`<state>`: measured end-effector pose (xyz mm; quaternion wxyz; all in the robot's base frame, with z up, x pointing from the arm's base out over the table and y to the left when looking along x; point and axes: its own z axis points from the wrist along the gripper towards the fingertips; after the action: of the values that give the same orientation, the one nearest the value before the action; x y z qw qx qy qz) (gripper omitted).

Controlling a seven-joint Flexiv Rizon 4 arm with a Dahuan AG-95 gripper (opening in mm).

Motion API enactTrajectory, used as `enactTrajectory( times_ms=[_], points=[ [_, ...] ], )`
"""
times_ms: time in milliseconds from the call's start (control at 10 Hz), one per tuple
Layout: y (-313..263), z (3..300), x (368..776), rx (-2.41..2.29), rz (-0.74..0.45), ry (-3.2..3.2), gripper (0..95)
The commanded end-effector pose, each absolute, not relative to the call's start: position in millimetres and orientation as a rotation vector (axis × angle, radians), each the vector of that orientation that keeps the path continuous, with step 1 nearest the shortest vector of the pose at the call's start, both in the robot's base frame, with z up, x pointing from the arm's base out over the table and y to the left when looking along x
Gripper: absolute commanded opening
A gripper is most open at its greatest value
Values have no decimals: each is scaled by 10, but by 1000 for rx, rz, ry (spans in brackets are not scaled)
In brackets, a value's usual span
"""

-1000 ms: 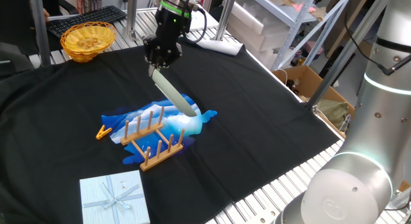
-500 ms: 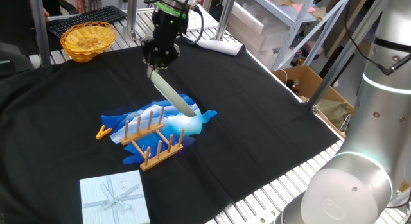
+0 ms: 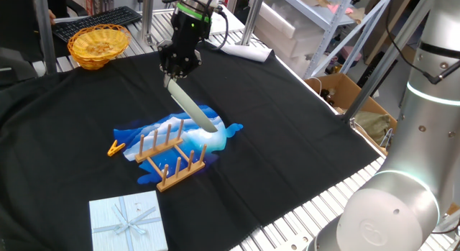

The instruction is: Put the dish on the dish rack

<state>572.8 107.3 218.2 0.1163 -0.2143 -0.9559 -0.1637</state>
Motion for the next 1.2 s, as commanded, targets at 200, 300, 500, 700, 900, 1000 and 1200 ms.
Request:
enactTrajectory(
  times_ms=[200,300,500,700,900,1000,1200],
  points=[
    [1074,2185,5727,-588,-489,-2828,0],
    [1074,2185,5727,-545,-500,-2839,0],
    [1074,2185,5727,-461,-510,-2860,0],
    [1074,2185,5727,-424,-527,-2865,0],
    [1074,2185,5727,-413,-521,-2871,0],
    [1074,2185,5727,-405,-525,-2875,0],
    [1074,2185,5727,-384,-529,-2883,0]
  ],
)
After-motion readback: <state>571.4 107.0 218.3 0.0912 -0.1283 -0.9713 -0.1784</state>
